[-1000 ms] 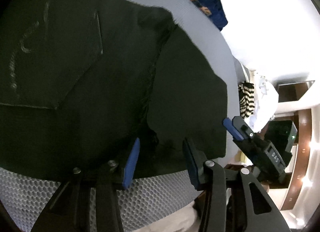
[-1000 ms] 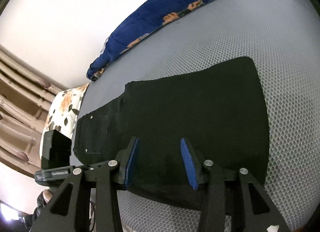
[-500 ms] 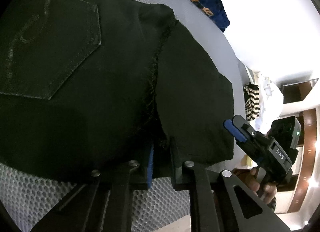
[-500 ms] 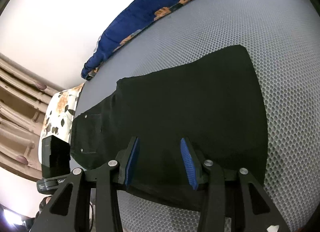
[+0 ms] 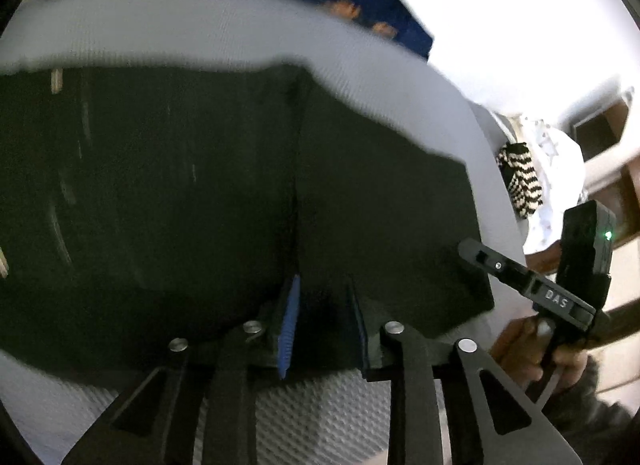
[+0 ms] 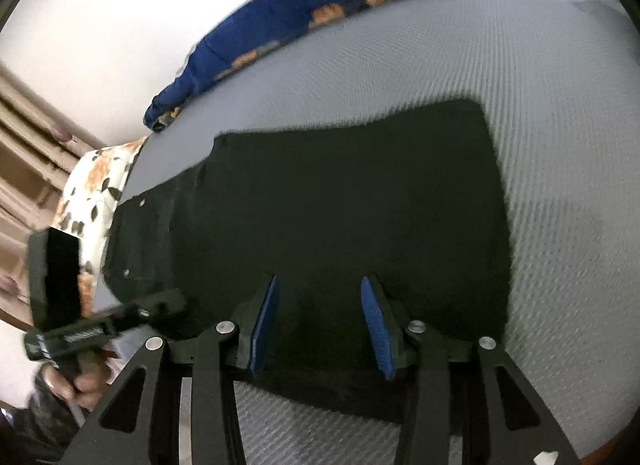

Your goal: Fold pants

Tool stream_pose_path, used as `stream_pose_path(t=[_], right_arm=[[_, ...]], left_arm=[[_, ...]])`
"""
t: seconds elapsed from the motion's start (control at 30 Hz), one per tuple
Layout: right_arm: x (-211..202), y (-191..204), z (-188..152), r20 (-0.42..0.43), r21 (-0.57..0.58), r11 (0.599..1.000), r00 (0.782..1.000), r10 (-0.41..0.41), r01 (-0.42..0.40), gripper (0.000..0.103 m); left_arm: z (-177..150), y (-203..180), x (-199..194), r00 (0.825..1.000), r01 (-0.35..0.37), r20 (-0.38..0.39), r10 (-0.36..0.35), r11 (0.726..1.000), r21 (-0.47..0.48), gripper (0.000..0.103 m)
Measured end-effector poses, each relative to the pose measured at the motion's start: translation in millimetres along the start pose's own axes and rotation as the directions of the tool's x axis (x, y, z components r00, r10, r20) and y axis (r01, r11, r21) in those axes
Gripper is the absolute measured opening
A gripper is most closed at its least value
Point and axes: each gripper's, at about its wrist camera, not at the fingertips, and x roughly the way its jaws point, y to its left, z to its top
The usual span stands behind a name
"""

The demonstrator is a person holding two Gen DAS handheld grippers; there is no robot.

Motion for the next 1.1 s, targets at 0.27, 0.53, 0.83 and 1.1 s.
stream_pose_path(t=[0.27,0.53,0.83,1.1], right_arm=[[12.6,3.4,44.7,0.102,-0.151,0.967,0.977,-0.190,0.204,0.041],[41.9,-6.0,69.0,0.107,-0.181,0.937,0.953,-0.282,0.298,0.038],[44.7,-16.4,81.0,0.100,-0.115,0.959,0.964,-0.248,0.258,0.038],[24.0,1.4,40.3,0.092,-0.141,0.957,0.966,-0.241,0.253,0.040]], left_arm=[[59.6,-33.7,22.3,0.990,-0.062,0.137,0.034,0.977,0.206,0.040],[98.3,-43.5,81.9,0.997,-0.065,0.055,0.053,0.962,0.266,0.040],[94.0,-37.0,75.9,0.996,-0.082,0.061,0.070,0.971,0.227,0.045],[51.2,-30.9,21.3,0.953,-0.272,0.174,0.247,0.952,0.139,0.057]])
